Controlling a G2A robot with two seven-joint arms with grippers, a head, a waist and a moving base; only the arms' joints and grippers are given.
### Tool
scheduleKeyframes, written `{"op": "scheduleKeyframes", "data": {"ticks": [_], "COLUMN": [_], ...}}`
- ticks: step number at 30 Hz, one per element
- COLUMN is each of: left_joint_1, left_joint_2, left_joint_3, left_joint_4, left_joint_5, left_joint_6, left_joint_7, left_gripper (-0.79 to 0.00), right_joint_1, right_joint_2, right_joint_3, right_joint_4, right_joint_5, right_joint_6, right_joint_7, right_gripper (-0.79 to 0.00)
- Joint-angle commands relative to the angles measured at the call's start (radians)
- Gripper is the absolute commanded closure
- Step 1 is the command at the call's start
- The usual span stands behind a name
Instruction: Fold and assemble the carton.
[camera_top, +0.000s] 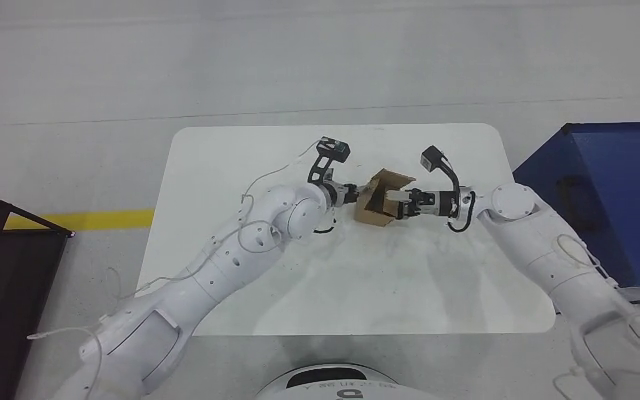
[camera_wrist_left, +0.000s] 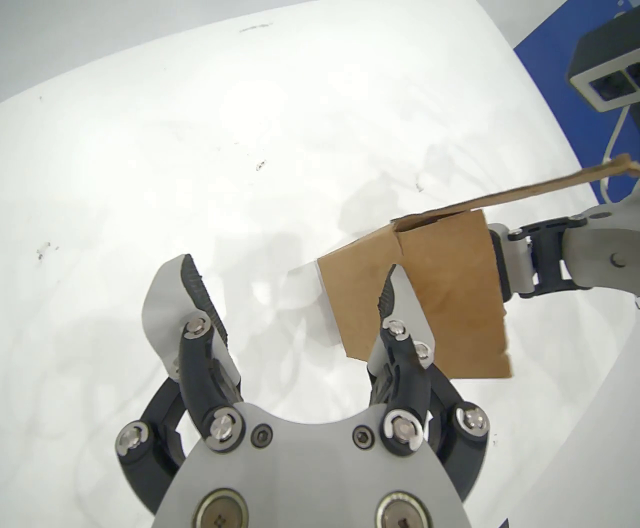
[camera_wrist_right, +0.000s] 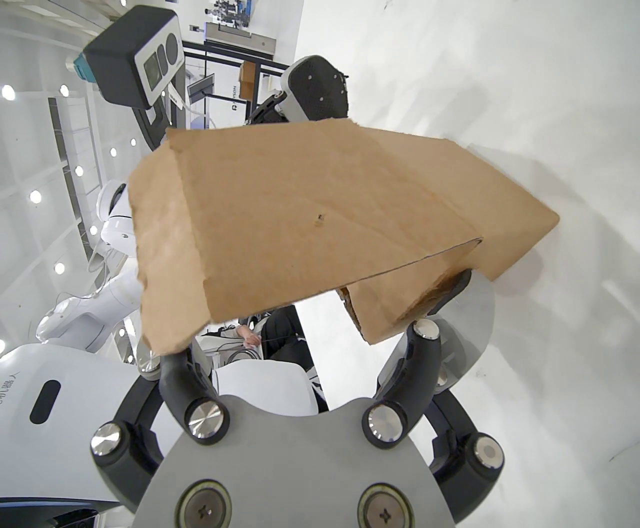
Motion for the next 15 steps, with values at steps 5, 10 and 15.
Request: {"op": "scheduleKeyframes", "data": {"ticks": [5, 10, 15], "left_joint_1": [0.055, 0.081, 0.093], "left_joint_2": [0.023, 0.028, 0.024], "left_joint_3": [-0.051, -0.068, -0.081], "left_joint_4": [-0.055, -0.082, -0.088], "left_joint_5": [0.066, 0.086, 0.054], "left_joint_6": [-0.005, -0.017, -0.051], "left_joint_7": [-0.001, -0.025, -0.048], "left_gripper": [-0.742, -0.757, -0.785], "right_joint_1": [-0.019, -0.028, -0.030], "right_joint_2": [0.000, -0.002, -0.006], "right_joint_3": [0.028, 0.041, 0.046], "right_joint_4": [0.003, -0.005, -0.015], "right_joint_5": [0.010, 0.002, -0.021], "right_joint_6": [-0.025, -0.021, -0.008], "right_joint_7": [-0.014, -0.007, -0.010], "right_gripper": [-0.785, -0.785, -0.785]}}
